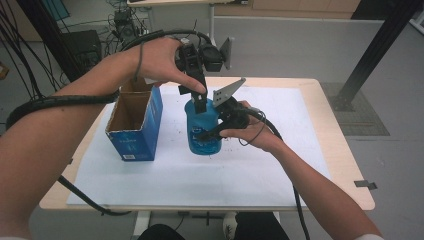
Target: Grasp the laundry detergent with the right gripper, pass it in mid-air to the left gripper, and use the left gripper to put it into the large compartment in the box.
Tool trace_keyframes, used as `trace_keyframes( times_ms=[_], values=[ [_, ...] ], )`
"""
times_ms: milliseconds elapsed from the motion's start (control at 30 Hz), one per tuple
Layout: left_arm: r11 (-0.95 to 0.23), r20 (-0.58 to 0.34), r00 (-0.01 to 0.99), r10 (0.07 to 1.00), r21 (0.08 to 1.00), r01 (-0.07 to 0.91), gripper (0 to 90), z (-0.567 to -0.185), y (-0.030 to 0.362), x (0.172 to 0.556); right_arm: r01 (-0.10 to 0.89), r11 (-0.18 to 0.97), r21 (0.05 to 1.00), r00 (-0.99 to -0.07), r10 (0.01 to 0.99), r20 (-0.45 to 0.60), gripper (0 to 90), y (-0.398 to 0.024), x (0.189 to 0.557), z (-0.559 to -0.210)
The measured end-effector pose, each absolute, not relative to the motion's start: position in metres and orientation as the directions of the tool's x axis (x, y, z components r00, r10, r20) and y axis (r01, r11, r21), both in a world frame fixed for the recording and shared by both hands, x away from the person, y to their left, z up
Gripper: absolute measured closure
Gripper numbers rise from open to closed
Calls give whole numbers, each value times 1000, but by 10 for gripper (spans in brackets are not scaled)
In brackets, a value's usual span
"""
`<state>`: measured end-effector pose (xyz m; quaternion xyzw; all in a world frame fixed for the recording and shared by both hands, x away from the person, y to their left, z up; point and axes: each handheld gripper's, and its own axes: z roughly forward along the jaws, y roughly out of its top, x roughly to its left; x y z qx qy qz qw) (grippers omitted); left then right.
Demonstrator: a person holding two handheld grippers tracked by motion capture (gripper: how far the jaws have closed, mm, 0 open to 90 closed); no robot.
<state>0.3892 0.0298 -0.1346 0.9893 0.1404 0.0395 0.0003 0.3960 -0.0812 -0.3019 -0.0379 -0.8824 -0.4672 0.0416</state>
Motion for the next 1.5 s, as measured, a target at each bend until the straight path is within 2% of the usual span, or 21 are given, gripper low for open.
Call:
trace_keyframes(
  times_ms=[433,1500],
  values=[
    [-974,52,973,224,6,224,50,-142,26,389,75,545,835,-995,-12,97,446,-81,393,-294],
    [-979,17,979,205,-6,206,49,-166,24,392,41,516,855,-997,-36,69,445,-78,395,-289]
  ],
)
